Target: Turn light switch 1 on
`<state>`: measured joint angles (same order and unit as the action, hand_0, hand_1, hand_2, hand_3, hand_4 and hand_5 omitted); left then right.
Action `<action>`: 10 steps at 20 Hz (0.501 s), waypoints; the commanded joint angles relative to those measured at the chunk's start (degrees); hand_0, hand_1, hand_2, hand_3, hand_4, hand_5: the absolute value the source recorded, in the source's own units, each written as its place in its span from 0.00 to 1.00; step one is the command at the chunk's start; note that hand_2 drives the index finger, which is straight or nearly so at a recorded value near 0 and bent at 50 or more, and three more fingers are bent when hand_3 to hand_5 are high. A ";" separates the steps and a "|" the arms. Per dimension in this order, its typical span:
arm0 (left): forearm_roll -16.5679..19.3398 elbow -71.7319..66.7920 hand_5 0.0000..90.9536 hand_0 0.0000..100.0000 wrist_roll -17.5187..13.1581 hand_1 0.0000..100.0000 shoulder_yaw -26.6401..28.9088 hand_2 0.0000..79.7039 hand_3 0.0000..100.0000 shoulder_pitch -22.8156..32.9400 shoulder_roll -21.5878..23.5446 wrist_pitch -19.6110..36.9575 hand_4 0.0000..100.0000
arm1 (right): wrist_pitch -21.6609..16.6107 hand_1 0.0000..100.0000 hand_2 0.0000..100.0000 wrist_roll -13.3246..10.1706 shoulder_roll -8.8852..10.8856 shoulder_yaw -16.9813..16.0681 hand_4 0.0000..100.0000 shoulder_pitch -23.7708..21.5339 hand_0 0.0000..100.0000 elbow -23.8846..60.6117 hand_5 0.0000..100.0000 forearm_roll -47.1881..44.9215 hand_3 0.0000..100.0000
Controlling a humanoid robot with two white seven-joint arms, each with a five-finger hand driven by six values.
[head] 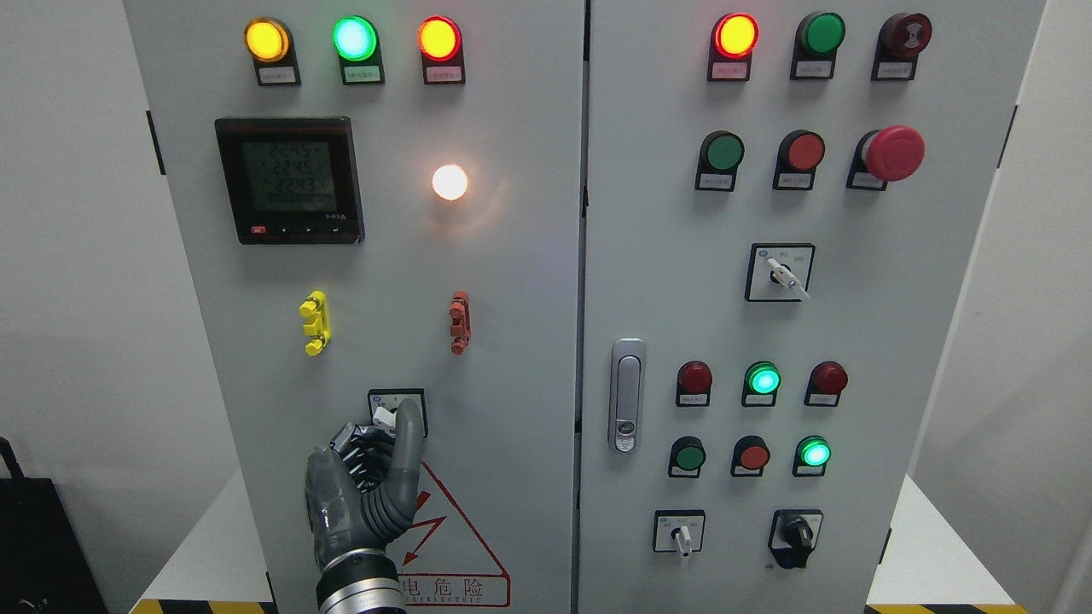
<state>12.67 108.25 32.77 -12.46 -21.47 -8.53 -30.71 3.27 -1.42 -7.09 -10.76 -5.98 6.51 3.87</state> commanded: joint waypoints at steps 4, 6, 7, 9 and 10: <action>-0.01 0.21 0.94 0.02 -0.08 0.37 -0.02 0.75 0.95 0.38 0.09 0.30 0.95 | -0.02 0.00 0.00 0.10 -0.03 0.03 0.00 0.00 0.00 0.00 0.00 0.00 0.00; -0.01 0.30 0.94 0.02 -0.08 0.36 -0.02 0.75 0.95 0.46 0.09 0.30 0.95 | -0.02 0.00 0.00 0.18 -0.03 -0.05 0.00 0.00 0.00 0.00 0.00 0.00 0.00; -0.01 0.38 0.94 0.02 -0.08 0.36 -0.02 0.75 0.95 0.55 0.09 0.30 0.95 | -0.02 0.00 0.00 0.19 -0.03 0.03 0.00 0.00 0.00 0.00 0.00 0.00 0.00; -0.01 0.38 0.94 0.00 -0.08 0.37 -0.02 0.75 0.96 0.64 0.18 0.30 0.95 | -0.02 0.00 0.00 0.10 -0.03 0.04 0.00 0.00 0.00 0.00 0.00 0.00 0.00; -0.01 0.47 0.94 0.00 -0.08 0.38 -0.11 0.75 0.96 0.73 0.18 0.30 0.95 | 0.06 0.00 0.00 0.10 0.06 0.04 0.00 0.00 0.00 0.00 0.00 0.00 0.00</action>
<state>12.66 108.42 32.75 -12.47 -21.03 -8.47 -30.44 3.28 -1.32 -7.10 -10.76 -5.98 6.51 3.87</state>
